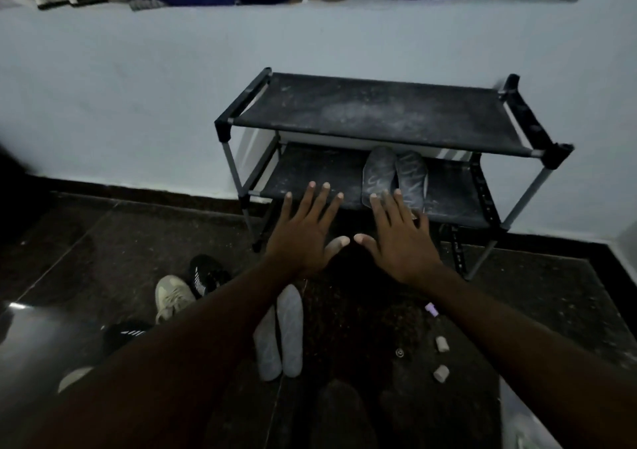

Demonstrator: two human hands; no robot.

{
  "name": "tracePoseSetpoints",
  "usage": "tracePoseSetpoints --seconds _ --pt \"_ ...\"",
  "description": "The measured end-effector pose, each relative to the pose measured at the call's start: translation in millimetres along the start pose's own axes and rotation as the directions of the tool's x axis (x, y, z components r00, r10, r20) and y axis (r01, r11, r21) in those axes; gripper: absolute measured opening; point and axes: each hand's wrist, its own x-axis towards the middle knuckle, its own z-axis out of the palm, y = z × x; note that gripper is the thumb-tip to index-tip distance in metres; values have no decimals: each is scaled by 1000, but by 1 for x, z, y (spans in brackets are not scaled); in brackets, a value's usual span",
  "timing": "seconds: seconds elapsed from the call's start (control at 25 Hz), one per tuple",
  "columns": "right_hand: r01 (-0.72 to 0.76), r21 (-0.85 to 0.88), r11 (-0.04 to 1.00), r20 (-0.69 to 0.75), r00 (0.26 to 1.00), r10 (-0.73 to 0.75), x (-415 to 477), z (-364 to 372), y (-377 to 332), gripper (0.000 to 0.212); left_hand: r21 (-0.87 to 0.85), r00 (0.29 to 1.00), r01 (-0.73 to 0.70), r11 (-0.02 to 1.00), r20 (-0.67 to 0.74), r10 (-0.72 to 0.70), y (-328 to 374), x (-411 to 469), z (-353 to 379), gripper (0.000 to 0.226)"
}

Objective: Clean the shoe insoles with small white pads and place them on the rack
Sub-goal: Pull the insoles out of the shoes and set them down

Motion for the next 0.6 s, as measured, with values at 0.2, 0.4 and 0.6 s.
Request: tracePoseSetpoints --seconds 0.2,0.4,0.6 --pt "-147 27 989 4 989 147 54 0 56 77 -57 1000 -6 998 23 7 25 69 7 83" --pt "-455 306 836 165 891 424 106 15 108 65 -152 987 117 981 125 -99 37 138 19 84" --pt "-569 501 651 240 815 528 118 25 133 58 -232 934 310 922 257 -249 49 186 30 92"
